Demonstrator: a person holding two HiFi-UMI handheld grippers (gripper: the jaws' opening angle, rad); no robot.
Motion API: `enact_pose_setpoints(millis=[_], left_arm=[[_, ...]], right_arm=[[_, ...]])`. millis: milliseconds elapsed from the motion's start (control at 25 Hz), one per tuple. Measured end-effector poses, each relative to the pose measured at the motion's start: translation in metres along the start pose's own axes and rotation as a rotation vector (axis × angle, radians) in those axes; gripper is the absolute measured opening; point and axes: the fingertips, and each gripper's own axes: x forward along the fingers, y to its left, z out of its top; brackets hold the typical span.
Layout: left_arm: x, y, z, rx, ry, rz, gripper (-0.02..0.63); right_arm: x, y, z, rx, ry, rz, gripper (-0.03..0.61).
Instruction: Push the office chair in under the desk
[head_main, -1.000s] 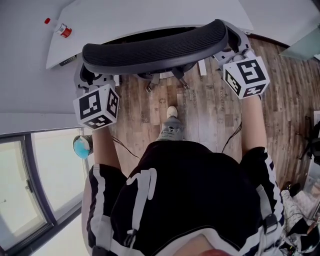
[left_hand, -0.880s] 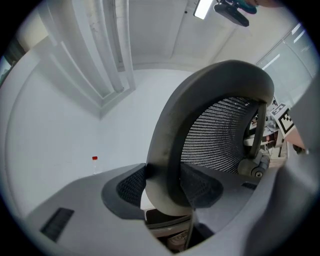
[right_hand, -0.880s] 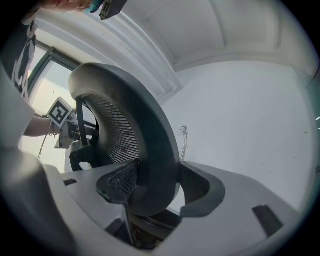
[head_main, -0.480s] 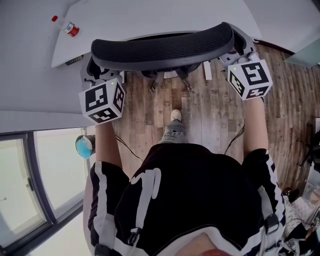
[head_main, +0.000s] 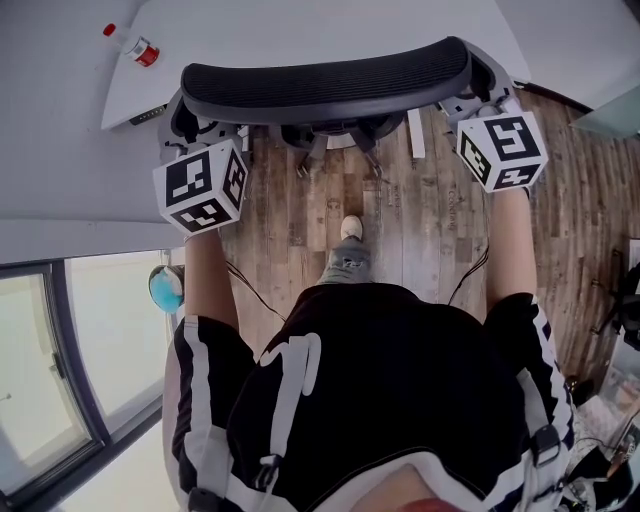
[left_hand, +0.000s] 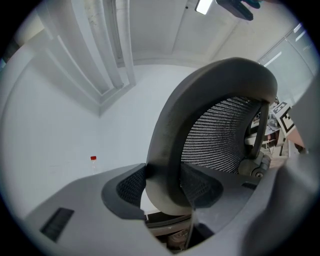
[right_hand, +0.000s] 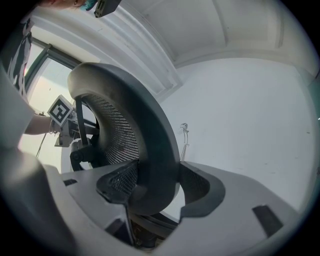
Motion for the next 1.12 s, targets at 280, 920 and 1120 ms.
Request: enact_pose_setpoints(millis=[280,920,1120], left_arm=[[0.009,0.004,0.0,0.007,0.011,0.0,0.21],[0.023,0.012,0.0,0.021,0.02,-0.001,0.21],[0.017,0.01,0.0,0.023,-0.006,0.009,0.21]], right_arm=[[0.007,-0.002,0.001,-0.002,0.002,-0.009,0.261],[0.021,-0.005,0.001,0.001,-0.006,-0.015,0.261],[0.018,-0.003,0.001,-0.006,-0.004,-0.016,0.259]])
